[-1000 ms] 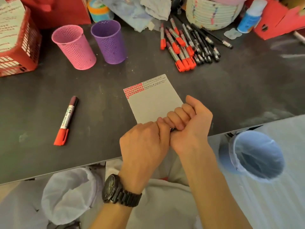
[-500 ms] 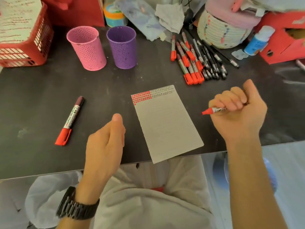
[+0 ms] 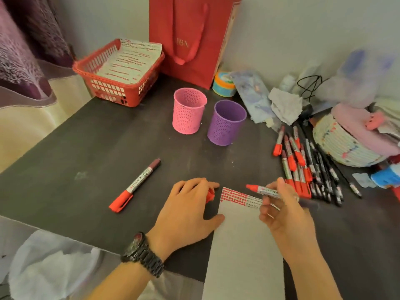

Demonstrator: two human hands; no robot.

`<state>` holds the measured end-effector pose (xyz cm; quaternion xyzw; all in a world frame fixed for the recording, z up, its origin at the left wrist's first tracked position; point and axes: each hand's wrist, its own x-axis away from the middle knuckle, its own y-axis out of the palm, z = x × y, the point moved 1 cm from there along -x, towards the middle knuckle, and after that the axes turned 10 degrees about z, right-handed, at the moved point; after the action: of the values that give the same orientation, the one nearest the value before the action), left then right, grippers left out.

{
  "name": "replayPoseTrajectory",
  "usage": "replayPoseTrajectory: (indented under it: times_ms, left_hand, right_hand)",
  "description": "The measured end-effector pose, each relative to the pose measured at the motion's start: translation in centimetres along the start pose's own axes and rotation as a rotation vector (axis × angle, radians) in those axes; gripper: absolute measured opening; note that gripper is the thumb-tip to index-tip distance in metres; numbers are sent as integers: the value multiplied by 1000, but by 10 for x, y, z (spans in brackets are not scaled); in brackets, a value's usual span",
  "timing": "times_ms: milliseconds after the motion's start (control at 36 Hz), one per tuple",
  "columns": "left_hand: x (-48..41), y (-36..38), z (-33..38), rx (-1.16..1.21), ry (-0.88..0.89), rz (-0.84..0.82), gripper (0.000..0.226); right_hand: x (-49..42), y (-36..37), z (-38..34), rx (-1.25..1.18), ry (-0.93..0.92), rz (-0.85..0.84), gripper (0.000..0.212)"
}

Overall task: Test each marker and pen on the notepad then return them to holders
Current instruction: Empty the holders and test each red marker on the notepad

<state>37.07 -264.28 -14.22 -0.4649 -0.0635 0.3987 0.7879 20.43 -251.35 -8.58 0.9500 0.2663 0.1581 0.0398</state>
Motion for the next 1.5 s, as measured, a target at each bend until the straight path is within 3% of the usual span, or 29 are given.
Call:
replayPoseTrajectory:
  times_ms: [83,389,556,694,1083,1222,1500]
  left_hand:
    - [0,-1,1,18,32,-21,68]
    - [-1,1,1,10,44,-32,64]
    - [-2,1,1,-1,54,-8,50]
    - [-5,-1,2,10,48,-14,44]
    - [-7,-2,2,12,-7,-45,52]
    - [-7,-3,3,15,0,-31,45]
    - [-8,-3,4,23,-2,-30,47]
  right_hand:
    - [-7,16,5,110,-139,-1,19]
    - [-12,23,35,329,-377,96,26]
    - [-13,24,45,403,-412,137,38]
    - [-15,24,46,407,-408,158,36]
    - [-15,27,47,486,-425,188,30]
    - [-14,31,44,512,-430,180,25]
    - [-12,31,41,538,-450,184,30]
